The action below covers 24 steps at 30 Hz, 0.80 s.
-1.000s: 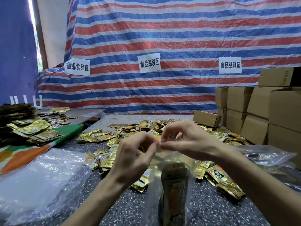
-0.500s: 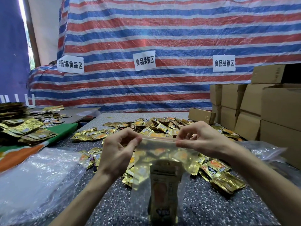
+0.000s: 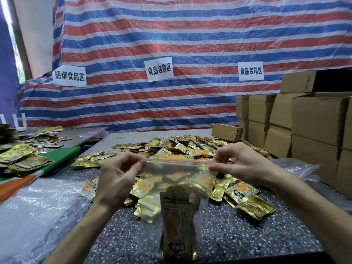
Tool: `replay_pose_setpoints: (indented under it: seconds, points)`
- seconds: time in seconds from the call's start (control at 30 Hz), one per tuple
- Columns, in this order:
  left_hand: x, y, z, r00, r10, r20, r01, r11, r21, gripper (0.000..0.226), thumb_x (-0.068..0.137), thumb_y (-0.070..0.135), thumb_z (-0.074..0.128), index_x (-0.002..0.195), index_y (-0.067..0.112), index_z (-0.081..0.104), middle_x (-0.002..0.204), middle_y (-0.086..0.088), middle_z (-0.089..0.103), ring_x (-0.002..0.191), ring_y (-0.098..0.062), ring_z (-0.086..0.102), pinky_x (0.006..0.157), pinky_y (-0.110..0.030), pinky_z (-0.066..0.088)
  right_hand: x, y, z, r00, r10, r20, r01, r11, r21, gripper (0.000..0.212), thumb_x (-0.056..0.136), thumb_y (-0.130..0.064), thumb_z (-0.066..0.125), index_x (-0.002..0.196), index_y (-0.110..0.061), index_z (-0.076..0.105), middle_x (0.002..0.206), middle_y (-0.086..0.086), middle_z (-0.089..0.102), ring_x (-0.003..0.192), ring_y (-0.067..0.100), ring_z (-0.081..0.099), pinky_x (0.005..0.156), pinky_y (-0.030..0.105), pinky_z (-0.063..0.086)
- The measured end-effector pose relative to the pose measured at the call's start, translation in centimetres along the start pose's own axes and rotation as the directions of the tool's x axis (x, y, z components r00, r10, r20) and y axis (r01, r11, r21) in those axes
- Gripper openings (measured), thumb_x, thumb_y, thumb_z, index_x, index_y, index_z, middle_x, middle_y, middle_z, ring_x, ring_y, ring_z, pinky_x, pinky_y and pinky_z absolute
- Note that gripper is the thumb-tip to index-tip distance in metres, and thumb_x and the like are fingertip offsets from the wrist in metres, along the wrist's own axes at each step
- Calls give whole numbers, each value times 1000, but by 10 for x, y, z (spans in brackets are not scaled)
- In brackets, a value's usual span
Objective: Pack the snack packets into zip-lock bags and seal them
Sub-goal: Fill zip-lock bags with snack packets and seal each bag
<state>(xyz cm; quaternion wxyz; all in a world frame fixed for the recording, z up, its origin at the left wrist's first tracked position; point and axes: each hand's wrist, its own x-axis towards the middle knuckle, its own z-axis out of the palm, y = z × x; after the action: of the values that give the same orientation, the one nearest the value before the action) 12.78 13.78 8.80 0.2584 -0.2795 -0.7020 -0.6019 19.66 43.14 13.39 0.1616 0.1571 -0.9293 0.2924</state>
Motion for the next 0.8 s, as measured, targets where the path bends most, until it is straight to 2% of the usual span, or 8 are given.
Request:
replay_pose_setpoints:
  seconds: [0.1, 0.2, 0.33, 0.4, 0.5, 0.63, 0.73, 0.8]
  points:
    - [0, -1, 0, 1000, 7, 9, -7, 1000, 7, 19, 86, -4, 69, 81, 14, 74, 75, -2, 73, 66, -16, 67, 61, -27, 54, -2, -1, 2, 1000, -2, -9, 2, 997, -79, 18, 88, -40, 71, 82, -23, 69, 80, 0, 68, 76, 22, 63, 69, 41, 53]
    - [-2, -3, 0, 999, -17, 43, 17, 1000, 5, 20, 88, -2, 67, 80, 15, 73, 76, -3, 73, 68, -16, 68, 62, -21, 55, -6, 4, 7, 999, -29, -22, 26, 993, -112, 23, 87, -47, 67, 82, -25, 67, 79, -1, 67, 74, 18, 62, 64, 38, 54]
    - [-9, 0, 3, 992, -83, 91, 97, 980, -172, 15, 91, 9, 64, 82, 19, 71, 88, -9, 74, 81, -23, 75, 70, -24, 60, -17, 21, 33, 989, 95, -109, -64, 963, 262, 46, 75, -60, 65, 92, -17, 67, 91, -1, 70, 79, 8, 66, 65, 22, 53]
    - [-12, 2, 10, 978, -148, 146, 190, 924, -331, 11, 90, 13, 61, 84, 17, 69, 91, -13, 73, 86, -33, 74, 71, -34, 62, -25, 33, 60, 982, 181, 52, -186, 885, 426, 54, 73, -56, 74, 113, -22, 60, 110, -5, 68, 92, 1, 67, 75, 20, 55]
    - [-13, 5, 24, 961, -224, 163, 275, 845, -458, 8, 87, 17, 60, 88, 11, 65, 91, -17, 71, 86, -40, 73, 70, -41, 62, -37, 42, 107, 912, 213, 351, -361, 823, 439, 86, 65, -45, 91, 137, -32, 45, 129, -7, 64, 109, 7, 67, 89, 26, 56]
    - [-11, 12, 37, 947, -271, 171, 319, 766, -558, 12, 85, 16, 59, 90, 5, 60, 87, -18, 70, 85, -42, 72, 69, -43, 61, -42, 33, 143, 934, 149, 323, -301, 816, 493, 49, 71, -13, 90, 114, -23, 68, 107, -6, 76, 100, 9, 71, 85, 19, 52]
    - [-9, 15, 44, 946, -273, 175, 320, 705, -633, 11, 84, 13, 58, 90, 4, 59, 83, -18, 69, 83, -38, 74, 73, -43, 62, -43, 28, 140, 957, 178, 230, -284, 741, 608, 43, 73, 7, 79, 112, -3, 63, 98, 5, 74, 90, 21, 70, 79, 30, 57]
    - [-7, 15, 47, 952, -256, 170, 302, 685, -663, 12, 83, 13, 59, 91, 4, 61, 85, -18, 71, 85, -37, 74, 76, -40, 62, -46, 27, 128, 962, 215, 171, -274, 714, 644, 32, 71, 3, 77, 97, -4, 60, 81, 0, 69, 74, 14, 65, 64, 29, 54]
